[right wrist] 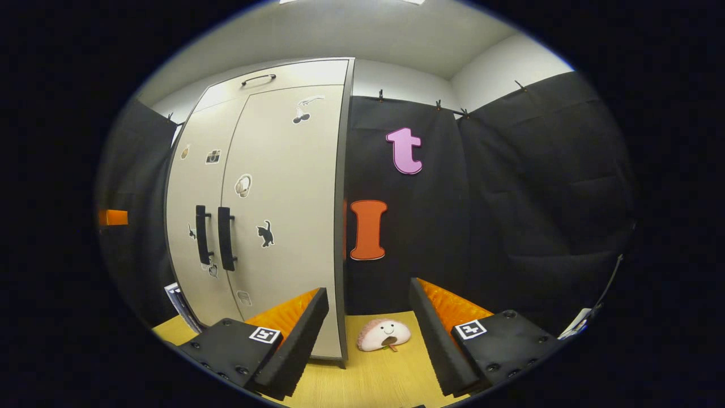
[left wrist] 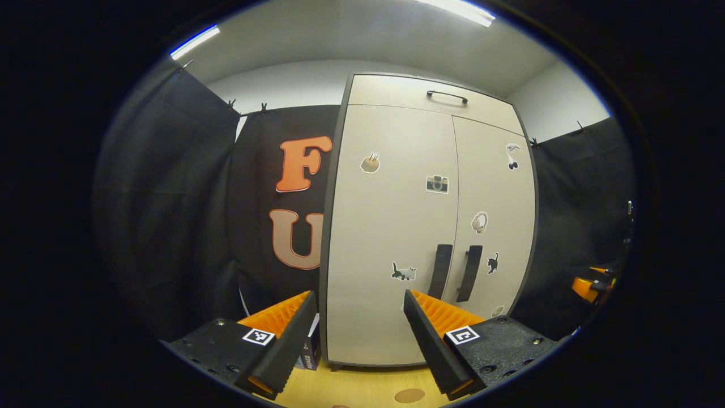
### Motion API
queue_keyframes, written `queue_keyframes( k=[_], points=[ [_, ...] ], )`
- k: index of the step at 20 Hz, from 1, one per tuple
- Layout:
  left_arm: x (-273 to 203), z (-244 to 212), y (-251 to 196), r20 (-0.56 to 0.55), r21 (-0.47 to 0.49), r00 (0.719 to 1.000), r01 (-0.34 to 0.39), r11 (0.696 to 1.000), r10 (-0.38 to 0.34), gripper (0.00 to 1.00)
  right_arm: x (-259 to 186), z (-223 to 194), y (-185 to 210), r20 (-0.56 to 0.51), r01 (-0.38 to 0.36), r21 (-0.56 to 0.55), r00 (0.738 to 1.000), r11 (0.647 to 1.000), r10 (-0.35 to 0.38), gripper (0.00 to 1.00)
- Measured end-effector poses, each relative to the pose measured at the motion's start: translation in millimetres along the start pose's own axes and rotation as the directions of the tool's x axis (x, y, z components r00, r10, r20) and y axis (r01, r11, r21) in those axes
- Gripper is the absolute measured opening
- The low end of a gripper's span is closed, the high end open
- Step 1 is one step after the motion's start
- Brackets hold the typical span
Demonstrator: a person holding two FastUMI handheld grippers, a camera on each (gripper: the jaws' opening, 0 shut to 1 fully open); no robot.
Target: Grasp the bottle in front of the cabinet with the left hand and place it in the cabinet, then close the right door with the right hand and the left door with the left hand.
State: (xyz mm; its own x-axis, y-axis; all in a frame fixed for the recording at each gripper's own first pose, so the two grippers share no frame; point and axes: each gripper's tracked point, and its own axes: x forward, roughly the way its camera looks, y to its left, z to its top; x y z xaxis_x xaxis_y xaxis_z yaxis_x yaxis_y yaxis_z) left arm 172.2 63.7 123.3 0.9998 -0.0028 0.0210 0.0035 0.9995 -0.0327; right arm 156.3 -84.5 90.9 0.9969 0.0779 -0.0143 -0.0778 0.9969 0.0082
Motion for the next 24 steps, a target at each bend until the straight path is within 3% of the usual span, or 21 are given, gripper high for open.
queue_keyframes(
  k=[24],
  points=[
    [-23.9,2.5,38.4,0.000,0.004,1.000,-0.010,1.000,0.010,0.94,-21.5,2.0,26.9,0.005,0.023,-0.015,1.000,1.000,-0.023,0.96]
  ],
)
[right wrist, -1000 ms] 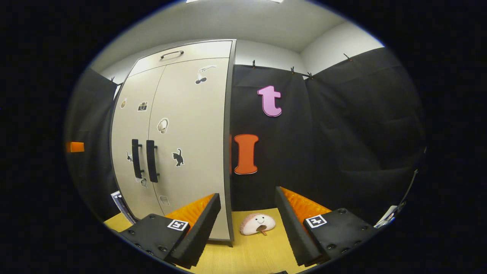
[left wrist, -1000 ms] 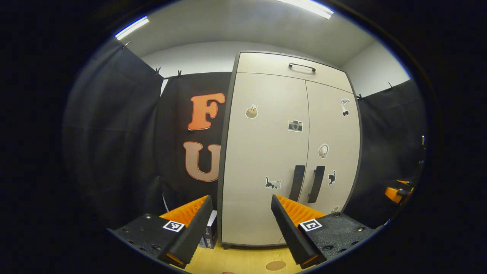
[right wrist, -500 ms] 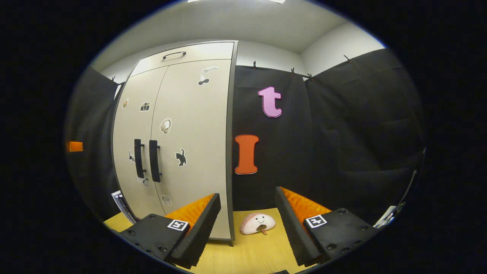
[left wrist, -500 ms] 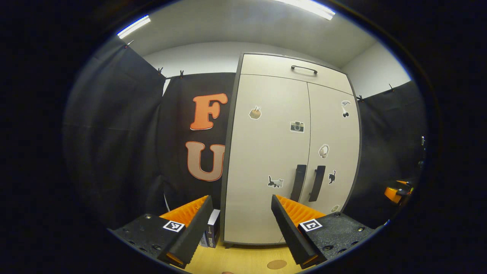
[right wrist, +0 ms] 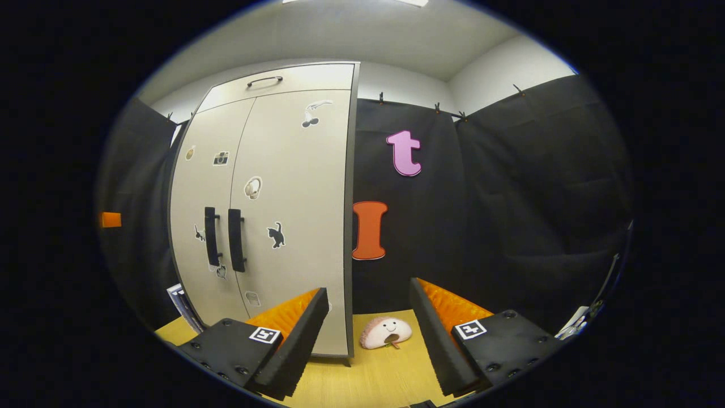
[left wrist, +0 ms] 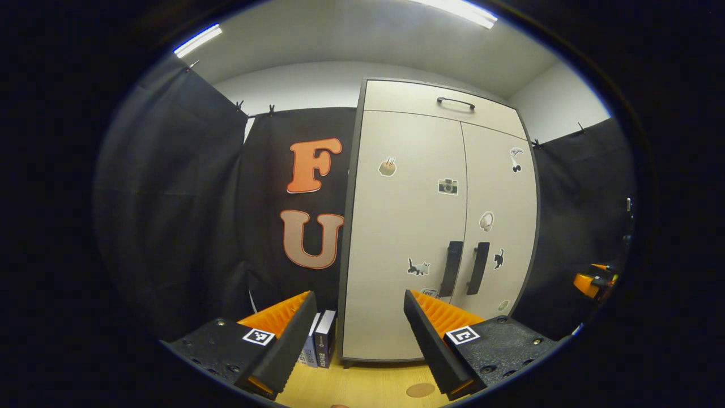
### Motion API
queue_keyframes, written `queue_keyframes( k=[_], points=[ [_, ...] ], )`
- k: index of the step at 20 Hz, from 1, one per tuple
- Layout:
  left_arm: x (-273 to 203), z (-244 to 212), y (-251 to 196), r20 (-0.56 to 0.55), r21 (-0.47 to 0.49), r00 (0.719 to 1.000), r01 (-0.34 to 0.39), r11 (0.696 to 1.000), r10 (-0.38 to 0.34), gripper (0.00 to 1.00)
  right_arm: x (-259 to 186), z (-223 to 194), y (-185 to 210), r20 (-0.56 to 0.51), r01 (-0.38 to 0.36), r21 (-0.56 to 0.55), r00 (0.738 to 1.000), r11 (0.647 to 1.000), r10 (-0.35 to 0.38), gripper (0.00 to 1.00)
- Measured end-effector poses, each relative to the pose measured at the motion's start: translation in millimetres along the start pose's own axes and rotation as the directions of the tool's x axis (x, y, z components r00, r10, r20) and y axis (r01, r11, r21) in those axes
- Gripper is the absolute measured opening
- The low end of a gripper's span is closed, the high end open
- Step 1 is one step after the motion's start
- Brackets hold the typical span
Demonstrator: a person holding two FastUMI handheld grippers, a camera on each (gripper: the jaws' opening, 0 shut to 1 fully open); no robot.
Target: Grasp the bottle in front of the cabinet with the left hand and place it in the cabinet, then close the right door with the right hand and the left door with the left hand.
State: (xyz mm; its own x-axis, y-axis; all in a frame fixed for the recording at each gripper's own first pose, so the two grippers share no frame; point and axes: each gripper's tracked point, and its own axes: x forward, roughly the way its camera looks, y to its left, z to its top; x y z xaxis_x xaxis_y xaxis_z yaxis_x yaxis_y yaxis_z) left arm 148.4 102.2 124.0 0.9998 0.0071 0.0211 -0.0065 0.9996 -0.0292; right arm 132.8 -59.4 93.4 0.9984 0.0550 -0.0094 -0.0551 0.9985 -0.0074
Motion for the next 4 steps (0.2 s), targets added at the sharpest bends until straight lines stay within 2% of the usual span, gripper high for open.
queue_keyframes(
  k=[4],
  points=[
    [-3.4,2.5,13.2,0.010,0.008,1.000,-0.002,1.000,0.002,0.94,-7.4,0.7,12.3,0.000,0.002,0.000,1.000,1.000,-0.002,0.96]
  ],
)
